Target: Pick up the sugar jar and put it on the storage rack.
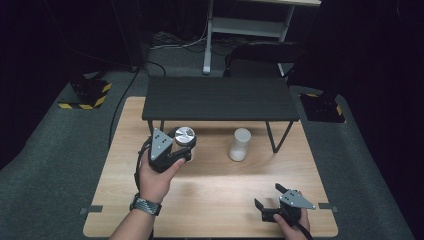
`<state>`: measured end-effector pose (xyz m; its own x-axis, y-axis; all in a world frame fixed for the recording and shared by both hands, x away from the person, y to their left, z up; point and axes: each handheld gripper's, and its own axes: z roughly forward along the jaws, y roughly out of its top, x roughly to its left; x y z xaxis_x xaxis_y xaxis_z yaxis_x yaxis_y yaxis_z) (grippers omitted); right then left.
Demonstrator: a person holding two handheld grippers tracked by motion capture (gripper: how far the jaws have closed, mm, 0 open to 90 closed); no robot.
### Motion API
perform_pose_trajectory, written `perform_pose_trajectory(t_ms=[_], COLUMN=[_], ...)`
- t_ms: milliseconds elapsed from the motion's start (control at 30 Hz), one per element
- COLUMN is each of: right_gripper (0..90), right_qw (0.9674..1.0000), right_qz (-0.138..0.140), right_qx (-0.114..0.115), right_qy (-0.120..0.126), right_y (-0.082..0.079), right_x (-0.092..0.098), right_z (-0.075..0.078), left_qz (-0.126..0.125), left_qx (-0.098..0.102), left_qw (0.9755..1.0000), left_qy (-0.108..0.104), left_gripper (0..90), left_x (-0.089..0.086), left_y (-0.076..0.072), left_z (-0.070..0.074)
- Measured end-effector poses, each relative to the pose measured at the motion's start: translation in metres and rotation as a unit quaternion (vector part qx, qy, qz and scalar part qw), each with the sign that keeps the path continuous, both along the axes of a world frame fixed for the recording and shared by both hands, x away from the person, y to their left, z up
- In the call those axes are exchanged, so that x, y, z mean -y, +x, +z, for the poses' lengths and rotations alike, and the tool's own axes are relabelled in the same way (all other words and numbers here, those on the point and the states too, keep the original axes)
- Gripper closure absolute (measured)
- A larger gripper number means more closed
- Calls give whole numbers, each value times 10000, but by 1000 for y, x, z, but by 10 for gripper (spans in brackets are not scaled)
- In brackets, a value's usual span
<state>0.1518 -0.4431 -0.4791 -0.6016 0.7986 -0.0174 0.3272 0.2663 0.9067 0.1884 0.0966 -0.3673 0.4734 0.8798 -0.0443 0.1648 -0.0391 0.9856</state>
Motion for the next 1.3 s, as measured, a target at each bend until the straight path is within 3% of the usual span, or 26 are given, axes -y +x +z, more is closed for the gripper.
perform_pose_trajectory(t_ms=[533,933,1300], right_gripper=[2,2,2], right_qw=[10000,10000,10000], right_qz=[9,7,21], right_qx=[-1,-4,8], right_qy=[32,47,59], right_y=[0,0,0], right_x=[1,2,3], right_z=[0,-1,-1], left_qz=[144,243,496], left_qx=[174,268,265], left_qw=[9997,9993,9984], left_qy=[-50,-50,-38], left_gripper=[347,348,348], left_x=[9,13,19], left_y=[16,27,49], left_z=[44,66,81])
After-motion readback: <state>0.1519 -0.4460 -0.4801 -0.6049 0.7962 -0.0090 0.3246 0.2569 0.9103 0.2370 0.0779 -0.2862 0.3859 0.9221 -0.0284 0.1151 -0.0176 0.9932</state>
